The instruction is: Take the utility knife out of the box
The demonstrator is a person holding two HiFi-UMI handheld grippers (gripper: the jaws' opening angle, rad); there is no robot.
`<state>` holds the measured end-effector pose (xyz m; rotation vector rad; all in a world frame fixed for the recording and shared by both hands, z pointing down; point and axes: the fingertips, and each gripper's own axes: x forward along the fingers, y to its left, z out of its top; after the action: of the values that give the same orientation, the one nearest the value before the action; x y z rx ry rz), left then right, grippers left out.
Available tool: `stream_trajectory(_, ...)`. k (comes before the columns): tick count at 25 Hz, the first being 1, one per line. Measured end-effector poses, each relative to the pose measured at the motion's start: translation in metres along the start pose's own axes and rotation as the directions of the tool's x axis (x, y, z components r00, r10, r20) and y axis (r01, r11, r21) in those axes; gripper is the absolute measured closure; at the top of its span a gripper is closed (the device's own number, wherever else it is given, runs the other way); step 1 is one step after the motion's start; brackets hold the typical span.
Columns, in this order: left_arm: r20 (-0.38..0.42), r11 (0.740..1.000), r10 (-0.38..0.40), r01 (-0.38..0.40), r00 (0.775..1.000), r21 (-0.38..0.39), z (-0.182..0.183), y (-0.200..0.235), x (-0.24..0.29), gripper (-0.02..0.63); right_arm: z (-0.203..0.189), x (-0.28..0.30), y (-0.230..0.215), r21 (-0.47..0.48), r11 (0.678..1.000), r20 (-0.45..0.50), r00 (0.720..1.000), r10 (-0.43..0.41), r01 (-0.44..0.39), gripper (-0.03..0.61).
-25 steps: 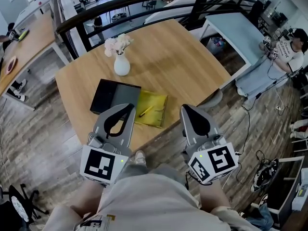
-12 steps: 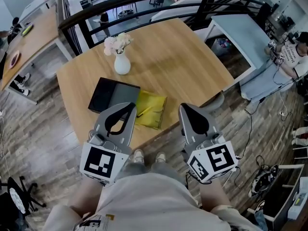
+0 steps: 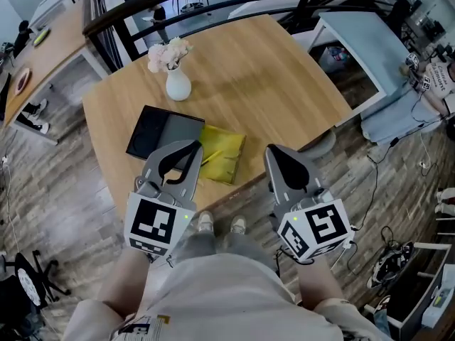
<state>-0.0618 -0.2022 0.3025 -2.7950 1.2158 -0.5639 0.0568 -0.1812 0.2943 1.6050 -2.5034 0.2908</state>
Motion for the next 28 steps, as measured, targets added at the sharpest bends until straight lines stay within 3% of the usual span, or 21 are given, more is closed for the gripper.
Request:
stream_trajectory(7, -0.094, 1.000, -0.017, 0.018, 0.995, 0.011, -0.029, 0.003, 0.035, 0.584, -0.025, 0.019, -0.024, -0.014, 1.000, -0.037, 0.999, -0.012, 0.011, 0.578)
stream_trajectory(10, -0.154, 1.000, -0.023, 0.024, 0.988, 0.005, -0.049, 0.009, 0.051, 0.580, -0.038, 0.032, -0.035, -0.051, 0.998, -0.061, 0.998, -0.028, 0.025, 0.578)
stream_trajectory(16, -0.253, 0.999, -0.049, 0.049, 0.966, -0.007, -0.088, 0.009, 0.083, 0.541, -0.060, 0.053, -0.053, -0.022, 0.999, -0.096, 0.995, -0.026, 0.024, 0.578)
stream_trajectory(22, -0.380, 0.988, -0.129, 0.154, 0.916, 0.036, -0.131, -0.013, 0.109, 0.509, -0.083, 0.072, -0.058, 0.014, 1.000, -0.133, 0.991, -0.009, 0.011, 0.578)
stream_trajectory(28, -0.451, 0.978, -0.179, 0.209, 0.875, 0.017, -0.169, -0.022, 0.132, 0.509, -0.109, 0.091, -0.054, 0.047, 0.999, -0.173, 0.985, 0.016, -0.008, 0.578)
